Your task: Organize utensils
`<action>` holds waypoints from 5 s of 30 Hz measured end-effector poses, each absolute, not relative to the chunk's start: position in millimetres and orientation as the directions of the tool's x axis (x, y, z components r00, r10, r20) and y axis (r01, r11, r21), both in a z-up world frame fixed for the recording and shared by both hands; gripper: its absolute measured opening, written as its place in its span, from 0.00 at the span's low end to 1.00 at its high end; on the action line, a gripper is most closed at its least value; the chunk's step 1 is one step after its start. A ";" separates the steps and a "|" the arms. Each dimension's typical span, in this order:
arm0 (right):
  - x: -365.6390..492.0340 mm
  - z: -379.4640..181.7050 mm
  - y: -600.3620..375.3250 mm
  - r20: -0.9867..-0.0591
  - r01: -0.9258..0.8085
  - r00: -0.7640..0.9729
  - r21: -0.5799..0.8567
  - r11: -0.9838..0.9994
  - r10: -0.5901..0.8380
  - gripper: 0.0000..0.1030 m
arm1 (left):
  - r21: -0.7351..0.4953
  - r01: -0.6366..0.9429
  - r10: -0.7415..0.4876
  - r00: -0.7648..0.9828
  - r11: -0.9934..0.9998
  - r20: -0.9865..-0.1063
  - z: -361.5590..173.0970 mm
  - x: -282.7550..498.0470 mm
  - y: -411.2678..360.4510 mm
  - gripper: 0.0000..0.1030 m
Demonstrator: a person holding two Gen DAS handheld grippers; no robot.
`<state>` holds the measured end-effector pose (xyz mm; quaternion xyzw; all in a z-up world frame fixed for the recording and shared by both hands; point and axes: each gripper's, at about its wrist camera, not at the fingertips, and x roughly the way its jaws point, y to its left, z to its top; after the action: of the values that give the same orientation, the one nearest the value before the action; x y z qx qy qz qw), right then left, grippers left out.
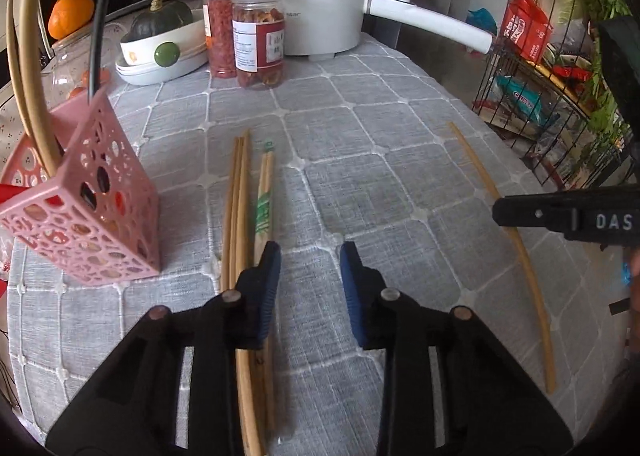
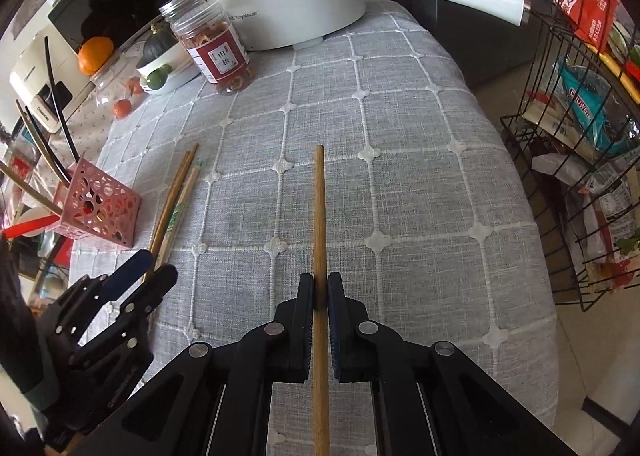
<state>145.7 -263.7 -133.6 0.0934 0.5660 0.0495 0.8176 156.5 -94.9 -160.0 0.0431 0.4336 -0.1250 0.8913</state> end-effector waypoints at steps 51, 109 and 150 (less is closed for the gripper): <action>151.0 -140.1 -267.7 -0.918 0.050 0.327 0.253 0.966 0.224 0.07 | 0.022 0.206 -0.099 0.559 0.978 -0.823 -171.0 198.7 -98.9 0.32; 113.0 -58.0 -281.4 -0.821 0.035 0.489 0.356 0.934 0.295 0.07 | -0.011 0.327 -0.185 0.508 0.945 -0.841 -112.7 141.4 -122.4 0.06; 104.4 37.8 -203.9 -0.608 -0.145 0.708 0.374 0.916 0.360 0.07 | -0.245 0.505 -0.540 0.835 0.828 -0.104 30.0 166.5 103.0 0.06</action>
<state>104.4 -203.9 37.8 0.1510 0.3562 0.1387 0.9116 166.5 103.0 30.0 -0.1041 0.0844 -0.2745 0.9522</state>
